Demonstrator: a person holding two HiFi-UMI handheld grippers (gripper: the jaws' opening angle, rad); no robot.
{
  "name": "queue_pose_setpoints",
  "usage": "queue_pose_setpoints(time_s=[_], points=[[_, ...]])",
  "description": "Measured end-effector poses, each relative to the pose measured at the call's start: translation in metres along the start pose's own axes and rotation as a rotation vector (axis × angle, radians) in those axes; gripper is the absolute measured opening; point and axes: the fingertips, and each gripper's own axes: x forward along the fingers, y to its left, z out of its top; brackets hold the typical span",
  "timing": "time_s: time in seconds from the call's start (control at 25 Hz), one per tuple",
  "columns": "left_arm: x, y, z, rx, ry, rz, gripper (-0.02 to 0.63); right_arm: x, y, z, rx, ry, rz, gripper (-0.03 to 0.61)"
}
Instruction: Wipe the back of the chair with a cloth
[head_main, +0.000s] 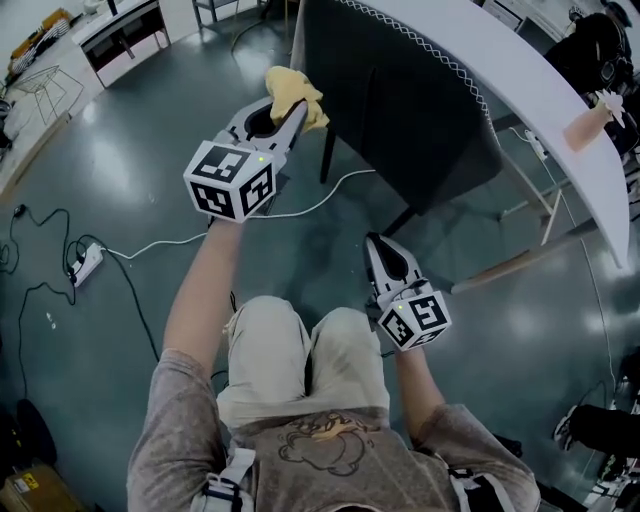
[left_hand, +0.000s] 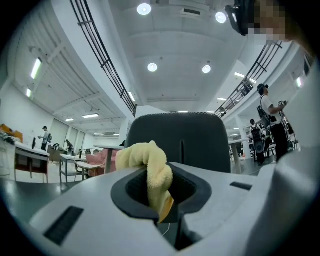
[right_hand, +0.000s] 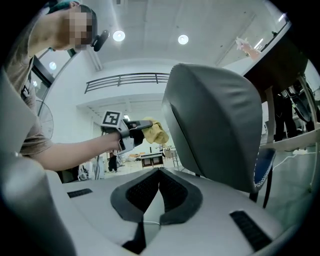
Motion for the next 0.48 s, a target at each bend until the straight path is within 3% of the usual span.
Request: queue_pose_setpoints(time_s=[0.28,0.48], points=[[0.031,0.048,0.042,0.042,-0.026,0.029,0.064,-0.007,0.005,-0.002,0.015,0.0,-0.007,0.025],[0.058,0.075,0.045,0.037,-0.02,0.033,0.064,-0.01,0.009,-0.006,0.012,0.007,-0.011,0.025]])
